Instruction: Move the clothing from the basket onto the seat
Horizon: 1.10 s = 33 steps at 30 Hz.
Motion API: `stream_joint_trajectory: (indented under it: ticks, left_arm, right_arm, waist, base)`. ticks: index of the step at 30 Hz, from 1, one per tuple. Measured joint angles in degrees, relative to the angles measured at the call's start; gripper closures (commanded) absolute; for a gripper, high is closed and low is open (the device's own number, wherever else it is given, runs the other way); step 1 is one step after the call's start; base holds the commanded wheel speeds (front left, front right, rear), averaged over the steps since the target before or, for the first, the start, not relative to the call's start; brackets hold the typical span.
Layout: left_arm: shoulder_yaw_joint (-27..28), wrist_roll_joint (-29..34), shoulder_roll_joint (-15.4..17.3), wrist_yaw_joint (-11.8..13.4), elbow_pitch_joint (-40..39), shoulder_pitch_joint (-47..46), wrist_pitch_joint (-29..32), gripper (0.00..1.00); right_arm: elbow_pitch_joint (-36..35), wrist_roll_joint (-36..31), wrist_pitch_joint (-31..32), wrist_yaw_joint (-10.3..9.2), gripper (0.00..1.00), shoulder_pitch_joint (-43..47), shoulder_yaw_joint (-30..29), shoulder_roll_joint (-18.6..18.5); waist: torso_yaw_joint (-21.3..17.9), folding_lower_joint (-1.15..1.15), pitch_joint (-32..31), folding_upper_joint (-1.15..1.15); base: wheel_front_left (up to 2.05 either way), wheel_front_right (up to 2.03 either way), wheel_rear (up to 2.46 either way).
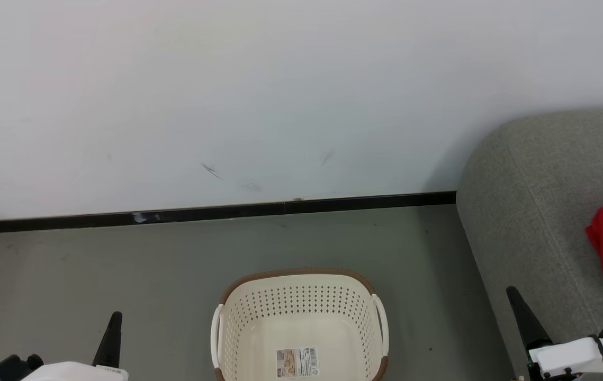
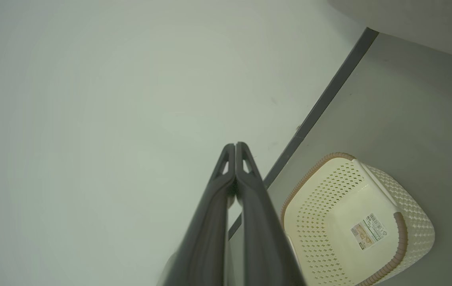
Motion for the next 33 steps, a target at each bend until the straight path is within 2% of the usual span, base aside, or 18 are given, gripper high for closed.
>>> stream_joint_trajectory:
  ticks: [27,33]
  left_arm:
    - [5.3,-19.3,-2.6,-5.8,1.2,-2.7,5.2,1.00]
    - [5.6,-20.2,-2.7,-6.1,1.3,-2.9,5.2,1.00]
  right_arm:
    - [2.0,25.5,4.5,0.00,1.00,-4.0,-1.5,-1.5]
    - [2.2,26.9,4.5,0.00,1.00,-4.6,-1.6,-1.6]
  waist:
    - [0.0,-0.07,0.9,0.00]
    - [0.0,-0.07,0.9,0.00]
  base:
    - [0.00,0.00,0.00]
    - [0.00,0.00,0.00]
